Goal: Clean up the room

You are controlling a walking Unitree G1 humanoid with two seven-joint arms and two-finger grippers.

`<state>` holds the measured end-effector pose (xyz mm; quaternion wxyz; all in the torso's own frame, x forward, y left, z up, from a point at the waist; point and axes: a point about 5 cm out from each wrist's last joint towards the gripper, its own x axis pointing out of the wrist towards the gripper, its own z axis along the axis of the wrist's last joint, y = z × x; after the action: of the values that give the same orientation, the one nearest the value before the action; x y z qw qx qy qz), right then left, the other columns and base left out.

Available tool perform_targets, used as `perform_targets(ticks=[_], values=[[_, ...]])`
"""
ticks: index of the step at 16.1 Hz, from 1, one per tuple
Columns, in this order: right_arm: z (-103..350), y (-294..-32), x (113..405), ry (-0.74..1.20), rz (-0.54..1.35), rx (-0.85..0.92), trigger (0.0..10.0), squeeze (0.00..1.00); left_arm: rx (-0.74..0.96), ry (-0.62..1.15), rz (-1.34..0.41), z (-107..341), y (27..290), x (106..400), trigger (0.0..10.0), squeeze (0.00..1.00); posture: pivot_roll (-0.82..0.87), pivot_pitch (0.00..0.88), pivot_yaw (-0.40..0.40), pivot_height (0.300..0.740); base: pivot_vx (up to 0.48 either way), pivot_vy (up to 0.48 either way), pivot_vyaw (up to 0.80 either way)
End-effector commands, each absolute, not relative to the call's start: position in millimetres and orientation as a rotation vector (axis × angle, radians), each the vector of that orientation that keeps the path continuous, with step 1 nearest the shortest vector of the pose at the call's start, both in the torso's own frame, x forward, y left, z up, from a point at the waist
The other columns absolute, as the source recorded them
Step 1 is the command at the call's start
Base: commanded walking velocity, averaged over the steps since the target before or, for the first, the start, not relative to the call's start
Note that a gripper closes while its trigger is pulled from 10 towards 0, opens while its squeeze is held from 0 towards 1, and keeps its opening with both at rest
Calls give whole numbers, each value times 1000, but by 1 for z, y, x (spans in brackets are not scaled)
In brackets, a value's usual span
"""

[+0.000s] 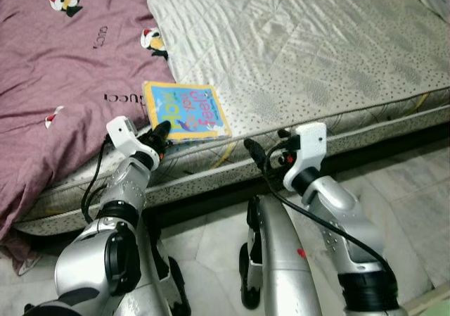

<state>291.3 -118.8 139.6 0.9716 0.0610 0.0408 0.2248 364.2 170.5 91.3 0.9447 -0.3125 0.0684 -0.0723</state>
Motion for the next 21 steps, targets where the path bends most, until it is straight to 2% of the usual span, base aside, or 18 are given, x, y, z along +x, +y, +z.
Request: perform_targets(ticks=[1,6,7,9,10,15,18,19,20,21], values=[[139,-117,294,75,456,118,10000,0,-621,121,-127,95,178,365,0,0,-133,113,-21,506,0,0,0],[141,-111,311,40,417,119,10000,0,-618,-11,-125,124,188,377,0,0,-79,68,-33,506,0,0,0],[142,-104,317,23,430,115,10000,0,-597,-93,-122,143,195,381,0,0,-57,45,-38,506,0,0,0],[143,-99,320,9,435,118,10000,0,-556,-147,-115,157,200,383,0,0,-41,22,-34,506,0,0,0],[143,-96,322,-4,433,120,10000,0,-466,-219,-150,173,198,382,0,0,-31,8,-27,506,0,0,0],[140,-92,326,-54,377,152,10000,0,-180,-420,-209,203,182,343,0,0,22,0,-23,506,0,0,0],[142,-98,331,-80,317,156,10000,0,-68,-362,-119,182,180,314,0,0,38,0,-26,506,0,0,0],[142,-100,333,-85,307,161,10000,0,-57,-318,-81,172,182,307,6157,0,41,0,-25,506,0,0,0],[142,-102,334,-91,297,167,10000,0,-43,-290,-54,165,184,299,9059,0,40,0,-26,511,0,0,0],[142,-105,336,-93,280,173,10000,0,-24,-283,-40,162,184,293,10000,0,41,0,-28,520,0,0,0]])
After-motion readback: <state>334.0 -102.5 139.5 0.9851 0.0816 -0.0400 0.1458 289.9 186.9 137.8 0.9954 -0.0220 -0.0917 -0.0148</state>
